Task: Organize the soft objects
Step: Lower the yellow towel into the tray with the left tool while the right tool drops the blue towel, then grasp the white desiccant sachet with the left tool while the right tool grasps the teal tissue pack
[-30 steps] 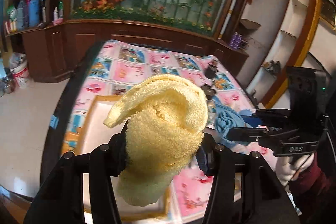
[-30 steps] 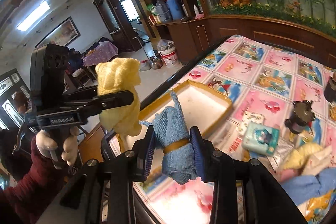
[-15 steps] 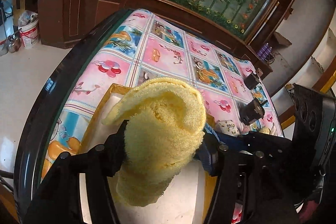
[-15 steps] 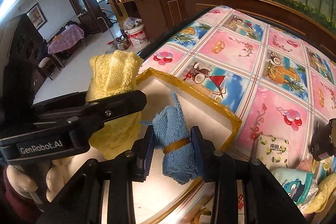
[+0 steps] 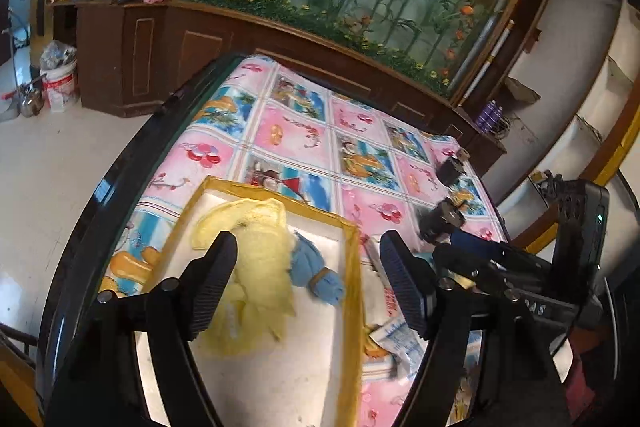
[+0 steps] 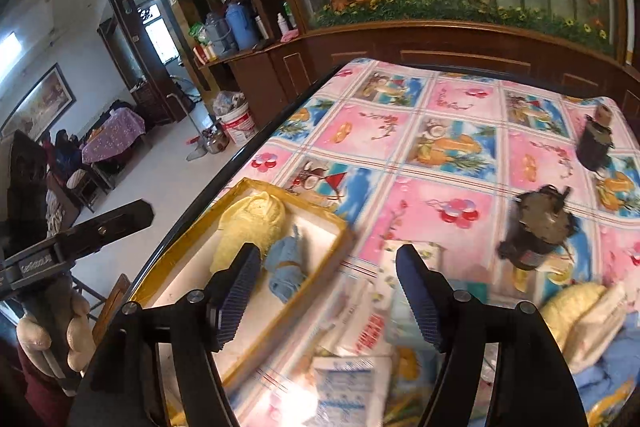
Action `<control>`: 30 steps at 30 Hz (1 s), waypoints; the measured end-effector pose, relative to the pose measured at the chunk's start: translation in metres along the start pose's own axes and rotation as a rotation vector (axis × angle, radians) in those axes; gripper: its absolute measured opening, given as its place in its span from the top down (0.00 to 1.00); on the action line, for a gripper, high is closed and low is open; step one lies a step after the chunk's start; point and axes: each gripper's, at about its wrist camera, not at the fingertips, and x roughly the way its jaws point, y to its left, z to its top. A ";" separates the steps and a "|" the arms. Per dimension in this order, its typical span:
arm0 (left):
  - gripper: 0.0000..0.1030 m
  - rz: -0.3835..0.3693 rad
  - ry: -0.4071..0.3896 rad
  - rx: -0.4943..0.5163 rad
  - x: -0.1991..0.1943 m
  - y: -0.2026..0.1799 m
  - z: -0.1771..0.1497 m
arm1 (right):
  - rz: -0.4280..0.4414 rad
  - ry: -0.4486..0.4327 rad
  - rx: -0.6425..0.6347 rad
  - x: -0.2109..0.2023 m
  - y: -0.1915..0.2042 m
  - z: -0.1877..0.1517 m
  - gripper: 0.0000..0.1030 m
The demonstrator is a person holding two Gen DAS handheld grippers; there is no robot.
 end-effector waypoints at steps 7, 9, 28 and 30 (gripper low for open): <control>0.26 -0.082 0.128 0.213 0.026 -0.094 -0.055 | -0.102 -0.044 0.096 -0.067 -0.072 -0.055 0.25; 0.26 -0.090 0.190 0.236 0.046 -0.113 -0.073 | -0.124 -0.042 0.123 -0.080 -0.090 -0.073 0.25; 0.62 0.102 0.269 0.264 0.107 -0.139 -0.127 | -0.124 -0.048 0.237 -0.104 -0.159 -0.122 0.25; 0.62 0.082 0.269 0.243 0.102 -0.134 -0.129 | -0.121 -0.045 0.226 -0.101 -0.155 -0.120 0.25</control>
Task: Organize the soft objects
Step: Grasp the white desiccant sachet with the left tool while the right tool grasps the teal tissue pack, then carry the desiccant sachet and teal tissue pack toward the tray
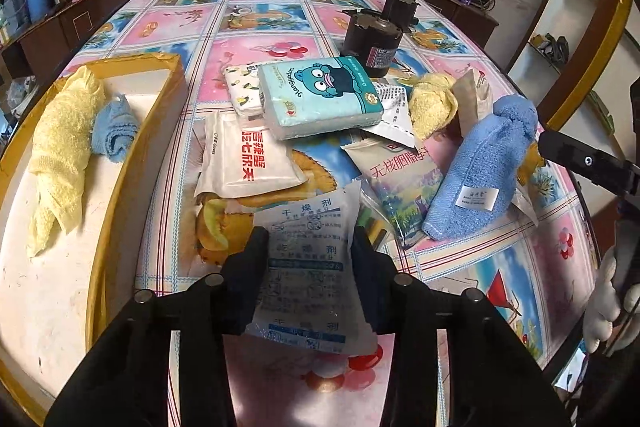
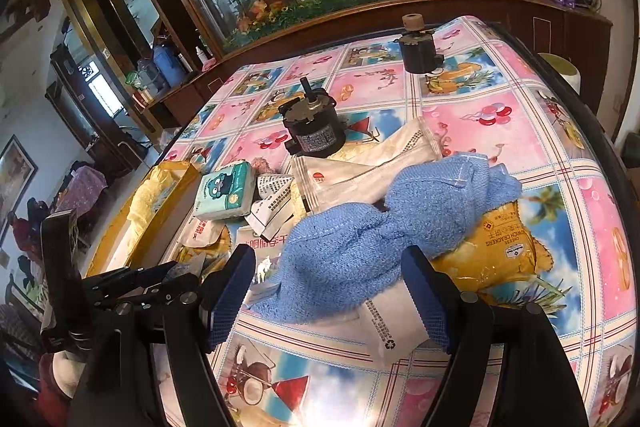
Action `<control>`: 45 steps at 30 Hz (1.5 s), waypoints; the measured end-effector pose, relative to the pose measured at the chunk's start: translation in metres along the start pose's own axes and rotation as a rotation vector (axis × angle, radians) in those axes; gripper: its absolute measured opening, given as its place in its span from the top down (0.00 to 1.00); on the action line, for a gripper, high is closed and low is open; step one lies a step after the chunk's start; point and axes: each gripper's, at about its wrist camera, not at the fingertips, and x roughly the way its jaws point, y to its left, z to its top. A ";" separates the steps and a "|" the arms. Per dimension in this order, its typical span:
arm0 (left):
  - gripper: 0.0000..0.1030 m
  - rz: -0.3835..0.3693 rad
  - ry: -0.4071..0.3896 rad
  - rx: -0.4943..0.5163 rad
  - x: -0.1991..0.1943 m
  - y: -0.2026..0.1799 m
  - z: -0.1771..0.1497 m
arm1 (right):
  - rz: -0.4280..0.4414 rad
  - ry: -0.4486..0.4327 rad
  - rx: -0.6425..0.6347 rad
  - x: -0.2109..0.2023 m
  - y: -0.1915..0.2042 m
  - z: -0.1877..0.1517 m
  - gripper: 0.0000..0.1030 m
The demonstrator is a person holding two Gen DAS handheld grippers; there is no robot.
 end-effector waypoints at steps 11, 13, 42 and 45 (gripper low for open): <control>0.62 -0.099 -0.024 -0.033 -0.019 0.008 -0.019 | -0.169 0.055 0.079 -0.017 -0.051 -0.020 0.24; 0.62 -0.116 -0.021 -0.028 -0.017 0.005 -0.021 | -0.158 0.077 0.112 -0.012 -0.057 -0.027 0.24; 0.62 -0.271 -0.109 -0.139 -0.061 0.050 -0.041 | 0.315 0.424 -0.133 0.130 0.125 0.053 0.22; 0.62 -0.284 -0.105 -0.139 -0.059 0.051 -0.043 | 0.145 0.346 -0.318 0.119 0.143 0.046 0.21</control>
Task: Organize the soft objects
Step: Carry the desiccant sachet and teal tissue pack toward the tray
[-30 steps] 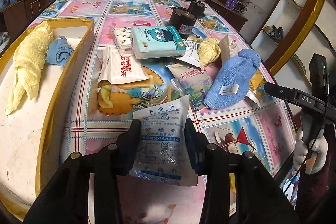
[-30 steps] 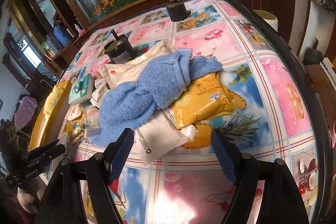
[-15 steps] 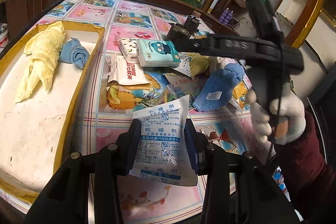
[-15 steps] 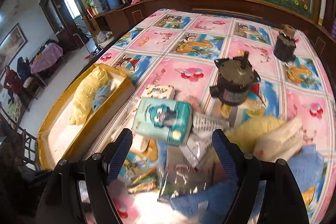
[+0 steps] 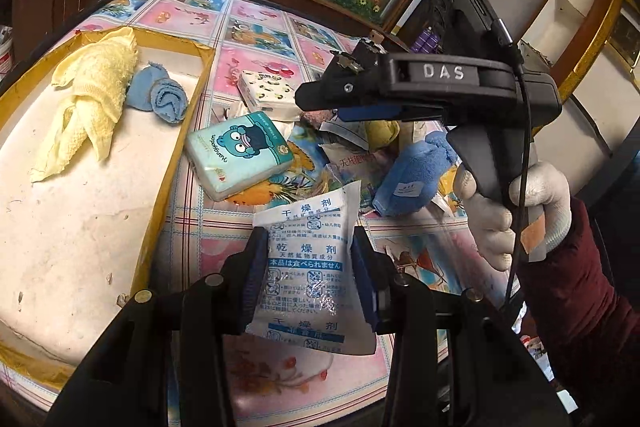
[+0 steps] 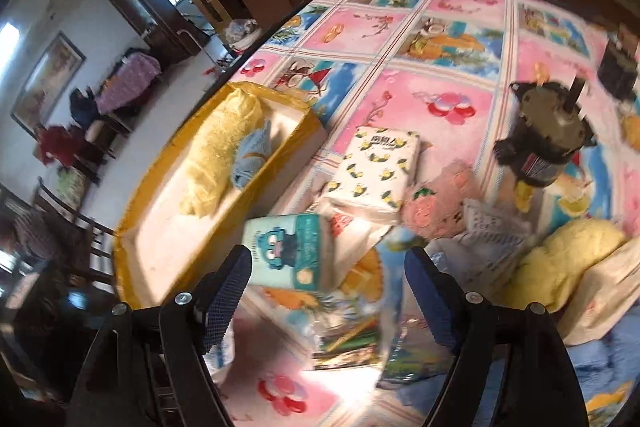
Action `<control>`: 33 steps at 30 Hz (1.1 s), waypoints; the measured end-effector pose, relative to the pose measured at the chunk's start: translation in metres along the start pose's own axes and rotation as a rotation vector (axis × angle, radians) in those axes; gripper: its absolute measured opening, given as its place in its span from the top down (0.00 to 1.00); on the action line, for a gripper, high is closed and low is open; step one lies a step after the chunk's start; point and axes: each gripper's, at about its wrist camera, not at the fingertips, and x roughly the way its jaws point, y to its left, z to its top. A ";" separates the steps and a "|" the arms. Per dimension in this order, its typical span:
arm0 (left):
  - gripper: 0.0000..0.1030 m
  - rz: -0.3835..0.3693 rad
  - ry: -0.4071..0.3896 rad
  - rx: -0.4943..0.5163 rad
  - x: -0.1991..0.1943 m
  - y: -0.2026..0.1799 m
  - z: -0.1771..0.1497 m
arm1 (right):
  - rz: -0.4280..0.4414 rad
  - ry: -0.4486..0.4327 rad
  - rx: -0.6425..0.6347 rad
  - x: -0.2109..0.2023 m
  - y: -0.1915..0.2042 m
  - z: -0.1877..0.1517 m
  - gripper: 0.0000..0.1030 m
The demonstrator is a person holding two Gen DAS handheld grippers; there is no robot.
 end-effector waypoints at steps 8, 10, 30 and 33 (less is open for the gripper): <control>0.62 -0.028 0.006 -0.024 -0.013 0.009 -0.012 | -0.201 0.015 -0.487 0.034 0.080 -0.007 0.21; 0.62 -0.029 0.013 -0.024 -0.016 0.009 -0.015 | -0.242 0.043 -0.640 0.050 0.098 -0.014 0.21; 0.62 -0.039 0.024 -0.021 -0.014 -0.008 -0.020 | -0.136 0.074 -0.431 0.052 0.076 -0.024 0.33; 0.62 -0.051 0.001 -0.013 -0.026 -0.011 -0.018 | -0.130 0.031 -0.379 0.028 0.070 -0.025 0.33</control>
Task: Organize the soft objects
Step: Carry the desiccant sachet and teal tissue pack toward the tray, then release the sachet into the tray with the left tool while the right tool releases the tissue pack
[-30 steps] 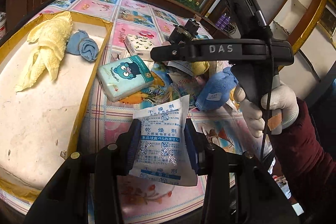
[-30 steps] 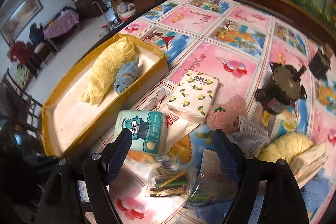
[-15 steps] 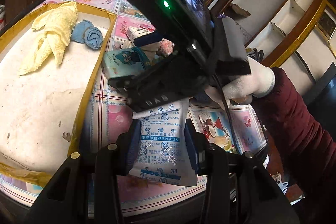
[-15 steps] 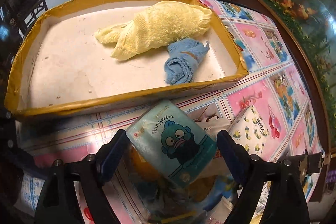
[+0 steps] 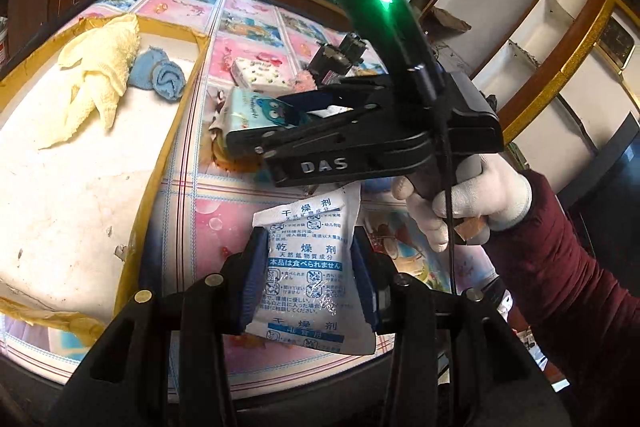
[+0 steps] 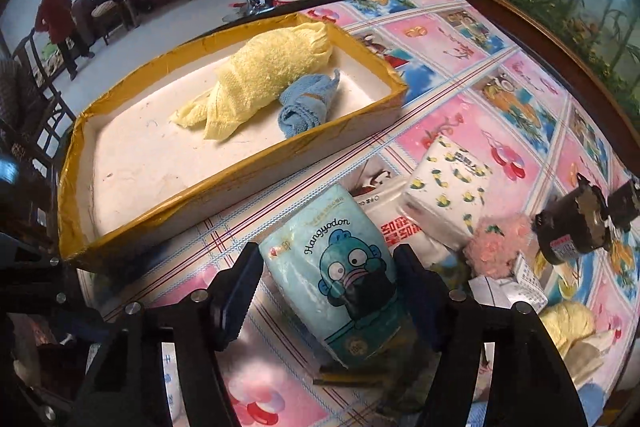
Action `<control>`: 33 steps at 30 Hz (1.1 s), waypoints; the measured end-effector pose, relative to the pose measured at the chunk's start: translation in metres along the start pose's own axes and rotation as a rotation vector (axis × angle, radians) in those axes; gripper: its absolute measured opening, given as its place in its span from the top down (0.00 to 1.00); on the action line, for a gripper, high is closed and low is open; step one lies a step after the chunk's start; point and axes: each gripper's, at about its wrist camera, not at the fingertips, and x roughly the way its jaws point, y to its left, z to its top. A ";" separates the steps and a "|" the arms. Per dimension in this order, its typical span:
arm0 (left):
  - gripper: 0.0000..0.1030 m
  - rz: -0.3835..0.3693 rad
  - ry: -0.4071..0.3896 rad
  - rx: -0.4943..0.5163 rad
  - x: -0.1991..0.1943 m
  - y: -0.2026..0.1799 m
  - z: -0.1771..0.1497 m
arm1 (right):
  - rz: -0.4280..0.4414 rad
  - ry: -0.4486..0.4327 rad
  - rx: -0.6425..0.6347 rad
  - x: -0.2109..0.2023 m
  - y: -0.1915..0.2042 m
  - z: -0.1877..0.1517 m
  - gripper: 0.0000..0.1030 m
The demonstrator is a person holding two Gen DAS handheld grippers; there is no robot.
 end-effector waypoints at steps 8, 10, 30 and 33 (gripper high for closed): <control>0.62 0.045 -0.142 -0.116 -0.062 0.044 0.025 | 0.083 -0.114 0.134 -0.051 -0.005 0.017 0.33; 0.62 0.088 -0.174 -0.142 -0.075 0.060 0.031 | 0.128 -0.136 0.156 -0.054 0.002 0.029 0.33; 0.36 0.223 -0.158 -0.393 -0.039 0.198 0.094 | 0.271 -0.112 0.297 0.041 0.041 0.093 0.27; 0.34 0.214 -0.166 -0.381 -0.046 0.193 0.094 | 0.257 -0.112 0.295 0.044 0.042 0.092 0.26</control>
